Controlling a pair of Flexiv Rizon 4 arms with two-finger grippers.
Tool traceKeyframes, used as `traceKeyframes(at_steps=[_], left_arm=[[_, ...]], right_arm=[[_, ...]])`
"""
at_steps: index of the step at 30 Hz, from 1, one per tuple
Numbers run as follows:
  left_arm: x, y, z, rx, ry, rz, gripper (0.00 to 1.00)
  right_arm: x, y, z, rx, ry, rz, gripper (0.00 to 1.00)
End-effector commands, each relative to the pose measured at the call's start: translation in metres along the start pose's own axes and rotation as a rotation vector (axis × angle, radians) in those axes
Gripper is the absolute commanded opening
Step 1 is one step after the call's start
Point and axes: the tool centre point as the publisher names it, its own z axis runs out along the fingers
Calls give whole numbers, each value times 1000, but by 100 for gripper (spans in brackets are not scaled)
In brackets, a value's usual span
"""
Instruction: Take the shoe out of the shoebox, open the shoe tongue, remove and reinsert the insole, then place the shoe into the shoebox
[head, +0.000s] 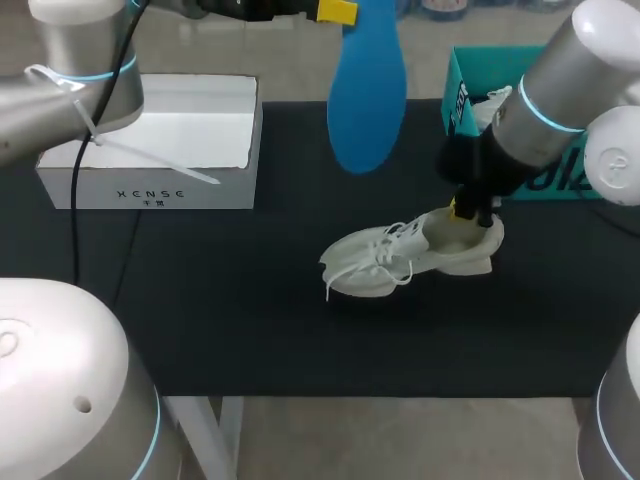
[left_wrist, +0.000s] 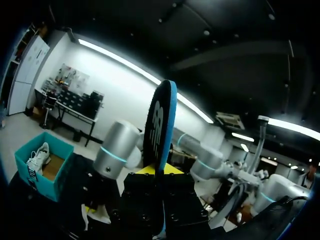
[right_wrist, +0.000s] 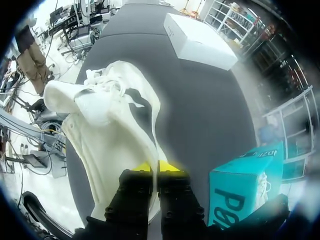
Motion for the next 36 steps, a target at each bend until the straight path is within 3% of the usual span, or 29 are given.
traceKeyframes(at_steps=[1,20,25,27,29,36], left_arm=[[1,0,0,0,-3,-1,0],[1,0,0,0,-3,-1,0],[1,0,0,0,-3,-1,0],[1,0,0,0,-3,-1,0],[1,0,0,0,-3,-1,0],[1,0,0,0,-3,-1,0]], right_arm=[[-7,0,2,-9,43,5,0],[-7,0,2,-9,43,5,0],[3,0,-5,-114,-46,397,0],[8,-1,-12,-114,-160,561,0],[16,0,-17,-144,-205,671,0],[43,-25,-13,-204,-296,1073,0]])
